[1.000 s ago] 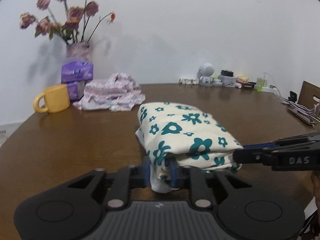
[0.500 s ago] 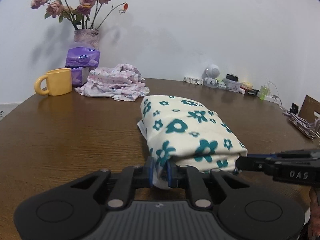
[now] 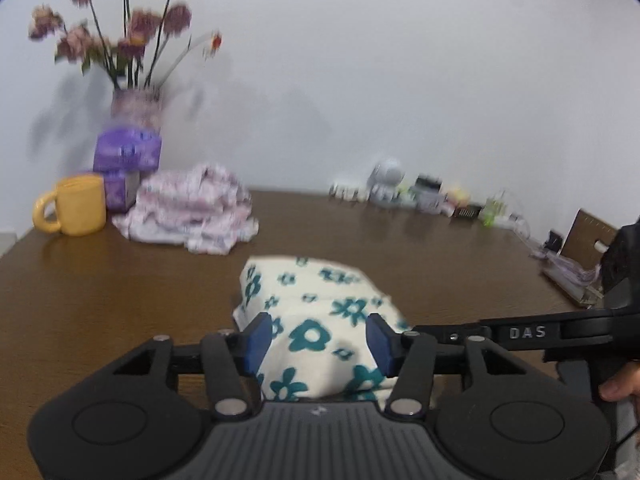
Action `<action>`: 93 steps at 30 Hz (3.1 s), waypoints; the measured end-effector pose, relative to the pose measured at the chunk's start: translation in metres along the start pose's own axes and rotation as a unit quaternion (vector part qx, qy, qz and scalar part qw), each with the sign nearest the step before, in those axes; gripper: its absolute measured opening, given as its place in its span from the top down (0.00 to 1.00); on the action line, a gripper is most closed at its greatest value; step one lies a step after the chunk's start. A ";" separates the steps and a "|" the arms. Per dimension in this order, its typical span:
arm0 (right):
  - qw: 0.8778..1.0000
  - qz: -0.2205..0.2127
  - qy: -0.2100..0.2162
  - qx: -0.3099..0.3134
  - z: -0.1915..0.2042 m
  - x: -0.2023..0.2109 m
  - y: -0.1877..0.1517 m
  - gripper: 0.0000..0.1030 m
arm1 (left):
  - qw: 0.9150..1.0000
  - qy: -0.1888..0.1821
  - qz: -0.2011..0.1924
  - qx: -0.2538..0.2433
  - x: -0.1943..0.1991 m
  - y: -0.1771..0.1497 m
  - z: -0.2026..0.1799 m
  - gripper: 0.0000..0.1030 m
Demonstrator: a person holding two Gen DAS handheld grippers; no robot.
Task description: Fold clothes
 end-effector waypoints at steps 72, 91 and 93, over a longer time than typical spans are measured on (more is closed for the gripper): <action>0.969 0.211 0.076 -0.104 -0.010 -0.041 0.037 0.98 | 0.896 -0.131 0.378 -0.190 -0.121 0.115 -0.008 0.80; 0.961 0.177 0.026 -0.209 -0.011 -0.037 0.043 0.93 | 0.855 -0.140 0.392 -0.309 -0.134 0.132 -0.034 0.63; 0.958 0.186 0.031 -0.217 -0.010 -0.044 0.039 0.92 | 0.854 -0.132 0.390 -0.317 -0.140 0.131 -0.035 0.62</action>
Point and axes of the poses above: each gripper's, at about its wrist camera, not at the fingertips, and x roughly against the way its jaws point, z to its left, y to its top, the point moved 5 cm from there along -x, roughly the way its jaws point, and after that the axes turned 15 degrees about z, right-handed, at the moved point
